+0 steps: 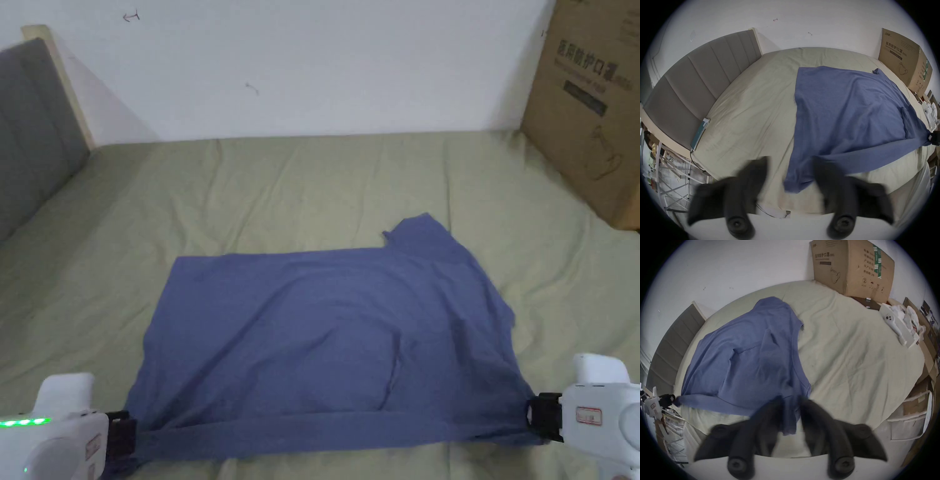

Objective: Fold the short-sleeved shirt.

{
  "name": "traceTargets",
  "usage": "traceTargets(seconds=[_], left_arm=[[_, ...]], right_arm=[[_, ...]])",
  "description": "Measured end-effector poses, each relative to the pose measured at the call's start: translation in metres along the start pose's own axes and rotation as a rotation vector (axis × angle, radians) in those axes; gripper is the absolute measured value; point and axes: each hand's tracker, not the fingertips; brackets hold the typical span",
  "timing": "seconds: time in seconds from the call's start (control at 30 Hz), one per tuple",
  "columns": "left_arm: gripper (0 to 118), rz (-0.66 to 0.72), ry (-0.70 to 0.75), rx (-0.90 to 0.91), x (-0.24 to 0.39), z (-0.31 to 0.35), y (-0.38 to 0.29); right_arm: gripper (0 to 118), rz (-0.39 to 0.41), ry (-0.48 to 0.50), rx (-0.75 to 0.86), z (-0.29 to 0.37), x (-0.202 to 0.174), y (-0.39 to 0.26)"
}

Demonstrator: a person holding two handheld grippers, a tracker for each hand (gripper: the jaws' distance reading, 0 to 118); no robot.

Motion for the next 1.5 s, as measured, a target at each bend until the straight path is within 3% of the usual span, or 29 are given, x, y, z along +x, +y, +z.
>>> traceTargets(seconds=[0.13,0.23,0.27,0.33,0.37,0.4,0.43,0.6,0.63,0.67,0.7,0.73,0.77,0.87,0.9,0.93,0.97,1.0,1.13,1.27,1.37,1.4,1.5], left_arm=[[112,0.034,-0.085,0.061,0.001,0.028,-0.006],[107,0.032,-0.117,0.11,0.004,0.05,-0.016],[96,0.046,-0.129,0.13,0.007,0.057,-0.022],[35,0.059,-0.142,0.126,0.011,0.061,-0.036],[5,0.073,-0.144,0.111,0.014,0.058,-0.043],[1,0.088,-0.124,0.096,0.017,0.052,-0.052],[1,0.096,-0.127,0.077,0.02,0.048,-0.058],[2,0.055,-0.078,0.044,0.017,0.031,-0.066],[8,0.056,-0.074,0.052,0.014,0.03,-0.065],[29,0.064,-0.071,0.054,0.008,0.026,-0.061],[69,0.075,-0.064,0.053,0.005,0.023,-0.058],[92,0.1,-0.061,0.042,0.001,0.017,-0.055],[101,0.111,-0.062,0.036,-0.002,0.01,-0.053],[95,0.104,-0.045,0.025,-0.007,-0.012,-0.047],[85,0.083,-0.035,-0.017,-0.006,-0.019,-0.046],[62,0.067,-0.039,-0.031,-0.005,-0.027,-0.046],[26,0.06,-0.039,-0.025,-0.003,-0.032,-0.048],[7,0.055,-0.039,-0.028,-0.002,-0.037,-0.05],[7,0.001,-0.01,-0.014,0.012,-0.038,-0.049],[7,0.037,-0.031,-0.017,0.006,-0.036,-0.045],[7,0.074,-0.043,-0.013,0.0,-0.032,-0.042],[7,0.073,-0.045,-0.013,0.001,-0.032,-0.042],[7,0.05,-0.036,-0.022,0.005,-0.036,-0.042]], right_arm=[[78,0.102,-0.054,0.026,0.022,-0.005,-0.013],[73,0.092,-0.02,0.041,0.045,-0.007,-0.037],[65,0.082,0.006,0.044,0.049,-0.008,-0.047],[17,0.073,0.014,0.018,0.053,-0.01,-0.063],[1,0.065,0.007,0.01,0.051,-0.011,-0.071],[0,0.046,0.003,-0.009,0.05,-0.011,-0.076],[0,0.051,0.04,-0.046,0.048,-0.011,-0.079],[0,0.056,0.014,-0.049,0.041,-0.016,-0.077],[0,0.055,0.021,-0.046,0.042,-0.016,-0.074],[0,0.055,0.027,-0.041,0.043,-0.018,-0.071],[0,0.06,0.029,-0.035,0.043,-0.02,-0.069],[0,0.073,0.024,-0.033,0.042,-0.021,-0.066],[0,0.086,0.019,-0.034,0.039,-0.023,-0.064],[0,0.086,0.025,-0.053,0.031,-0.025,-0.062],[0,0.081,0.034,-0.061,0.03,-0.026,-0.061],[0,0.079,0.039,-0.067,0.029,-0.027,-0.062],[0,0.08,0.041,-0.071,0.027,-0.028,-0.062],[0,0.084,0.035,-0.077,0.026,-0.028,-0.063],[0,0.093,0.038,-0.09,0.022,-0.023,-0.063],[3,0.1,0.029,-0.053,0.019,-0.017,-0.051],[65,0.105,-0.029,-0.02,0.013,-0.009,-0.031],[71,0.101,-0.021,-0.01,0.009,-0.005,-0.027],[68,0.073,-0.044,-0.101,-0.022,0.012,-0.018]])
